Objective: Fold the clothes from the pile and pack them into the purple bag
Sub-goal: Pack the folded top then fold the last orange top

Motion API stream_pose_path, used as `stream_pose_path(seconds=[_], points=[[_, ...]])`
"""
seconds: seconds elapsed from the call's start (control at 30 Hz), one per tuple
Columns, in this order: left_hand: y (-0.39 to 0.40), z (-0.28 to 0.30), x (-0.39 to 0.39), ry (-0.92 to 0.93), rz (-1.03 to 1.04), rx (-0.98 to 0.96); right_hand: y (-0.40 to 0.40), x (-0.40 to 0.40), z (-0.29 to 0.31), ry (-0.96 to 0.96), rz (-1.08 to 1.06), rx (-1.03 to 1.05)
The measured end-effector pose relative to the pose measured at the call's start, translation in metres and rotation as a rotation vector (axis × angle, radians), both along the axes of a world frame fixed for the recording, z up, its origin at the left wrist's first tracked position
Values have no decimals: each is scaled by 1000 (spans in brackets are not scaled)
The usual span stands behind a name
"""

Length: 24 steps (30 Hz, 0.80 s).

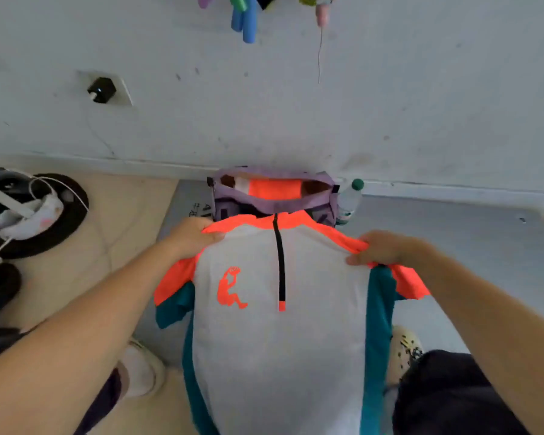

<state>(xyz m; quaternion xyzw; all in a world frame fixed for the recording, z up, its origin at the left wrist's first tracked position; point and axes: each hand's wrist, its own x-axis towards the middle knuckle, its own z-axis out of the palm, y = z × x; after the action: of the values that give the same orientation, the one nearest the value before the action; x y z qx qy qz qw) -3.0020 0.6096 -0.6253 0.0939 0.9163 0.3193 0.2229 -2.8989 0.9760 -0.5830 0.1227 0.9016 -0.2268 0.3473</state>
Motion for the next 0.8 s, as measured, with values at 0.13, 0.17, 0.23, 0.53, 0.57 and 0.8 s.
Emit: stream_pose_path(seconds=[0.13,0.17,0.23,0.53,0.57,0.8], points=[[-2,-129,10,-121,39,-82,-4,-3,-132,-106,-46,12],[-2,-148,8,-129,48,-96,-3,-8,-154,-93,-68,5],[-1,-170,-3,-120,83,-131,-1,-23,-185,-47,-129,-2],[13,-214,-21,197,344,-75,-8,-36,-248,566,-506,260],[10,-221,-7,194,431,-104,-9,-25,-254,581,-542,268],[-19,-266,102,-290,808,-180,-6,61,-305,179,-830,125]])
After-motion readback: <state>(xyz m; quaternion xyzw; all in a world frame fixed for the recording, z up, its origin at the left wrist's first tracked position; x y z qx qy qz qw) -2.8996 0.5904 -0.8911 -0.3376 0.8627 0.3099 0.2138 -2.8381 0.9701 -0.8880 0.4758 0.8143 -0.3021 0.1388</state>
